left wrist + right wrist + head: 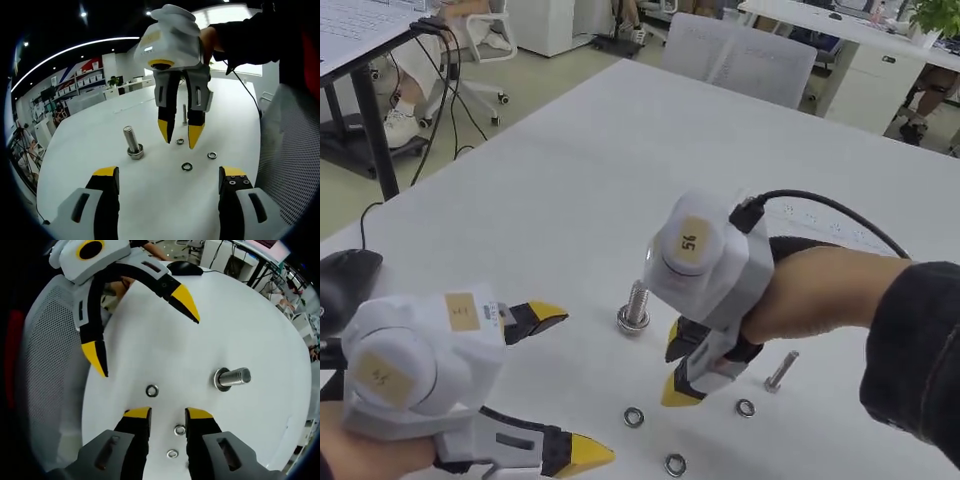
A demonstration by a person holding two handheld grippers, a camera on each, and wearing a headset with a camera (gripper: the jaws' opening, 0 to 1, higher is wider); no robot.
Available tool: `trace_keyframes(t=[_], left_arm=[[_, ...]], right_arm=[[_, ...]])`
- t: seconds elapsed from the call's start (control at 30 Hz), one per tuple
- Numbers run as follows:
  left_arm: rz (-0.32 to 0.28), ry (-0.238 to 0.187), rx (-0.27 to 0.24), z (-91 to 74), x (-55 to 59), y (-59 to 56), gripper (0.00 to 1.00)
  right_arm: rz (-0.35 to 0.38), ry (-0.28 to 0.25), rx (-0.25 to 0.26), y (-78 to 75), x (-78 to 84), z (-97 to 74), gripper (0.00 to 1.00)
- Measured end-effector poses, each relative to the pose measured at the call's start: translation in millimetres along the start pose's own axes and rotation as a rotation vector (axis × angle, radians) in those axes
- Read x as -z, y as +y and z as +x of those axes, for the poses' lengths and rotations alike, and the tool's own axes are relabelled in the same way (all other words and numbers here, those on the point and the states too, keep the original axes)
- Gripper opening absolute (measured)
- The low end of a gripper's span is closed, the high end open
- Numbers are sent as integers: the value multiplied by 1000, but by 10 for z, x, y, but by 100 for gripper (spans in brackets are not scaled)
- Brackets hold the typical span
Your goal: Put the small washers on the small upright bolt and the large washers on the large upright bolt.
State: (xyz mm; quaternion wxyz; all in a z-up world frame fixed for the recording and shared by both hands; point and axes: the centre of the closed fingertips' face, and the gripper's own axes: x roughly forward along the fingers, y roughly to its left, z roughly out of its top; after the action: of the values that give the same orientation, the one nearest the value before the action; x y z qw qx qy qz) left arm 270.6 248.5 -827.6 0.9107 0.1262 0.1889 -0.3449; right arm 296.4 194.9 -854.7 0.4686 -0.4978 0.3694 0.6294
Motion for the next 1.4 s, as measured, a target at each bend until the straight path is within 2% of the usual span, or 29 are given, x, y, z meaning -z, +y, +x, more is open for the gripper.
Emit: trace_keyframes(t=[0.57,1.07,1.4], left_arm=[[4,1,2,-25,-8,-49,81],[0,-5,4,-17,-10,-45,81],[-1,-5,4,-32,-1,-56,80]], right_arm=[[-45,-6,-44,212,-145,191,25],[-79,10,-46,234,-119,274,22],[-119,23,-17,218,-119,279,17]])
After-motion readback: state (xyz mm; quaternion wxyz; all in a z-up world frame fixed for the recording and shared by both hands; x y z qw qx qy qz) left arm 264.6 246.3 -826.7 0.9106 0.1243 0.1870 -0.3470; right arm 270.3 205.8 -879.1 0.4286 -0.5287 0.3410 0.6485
